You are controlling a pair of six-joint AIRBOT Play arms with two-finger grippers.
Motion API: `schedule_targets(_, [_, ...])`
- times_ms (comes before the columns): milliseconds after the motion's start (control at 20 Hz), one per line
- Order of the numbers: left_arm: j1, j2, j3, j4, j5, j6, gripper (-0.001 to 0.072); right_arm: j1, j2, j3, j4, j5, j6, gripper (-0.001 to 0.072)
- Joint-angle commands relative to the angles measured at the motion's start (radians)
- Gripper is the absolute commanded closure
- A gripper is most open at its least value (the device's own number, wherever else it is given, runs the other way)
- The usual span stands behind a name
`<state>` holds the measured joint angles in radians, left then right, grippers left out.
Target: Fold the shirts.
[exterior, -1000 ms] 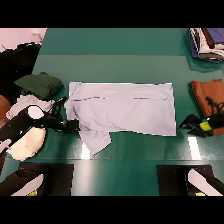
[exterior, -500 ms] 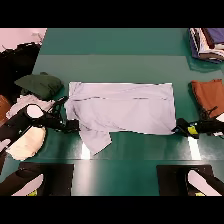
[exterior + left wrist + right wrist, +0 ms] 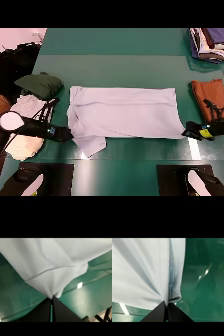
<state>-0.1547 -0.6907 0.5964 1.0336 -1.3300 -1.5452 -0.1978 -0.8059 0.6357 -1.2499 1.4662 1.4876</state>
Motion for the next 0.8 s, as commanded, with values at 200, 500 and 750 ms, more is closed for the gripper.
schedule_targets(200, [0.003,0.039,0.159,0.134,0.07,-0.034,0.0688,-0.036,0.102,0.035,-0.021,0.031,0.032,0.0701])
schedule_targets(500, [0.003,-0.211,0.241,0.177,0.303,-0.008,0.0687,0.018,-0.201,0.295,0.054,-0.095,0.014,0.0701])
schedule_targets(750, [0.003,-0.47,0.336,0.175,0.466,0.054,0.0687,0.147,-0.504,0.505,0.054,-0.152,0.015,0.0701])
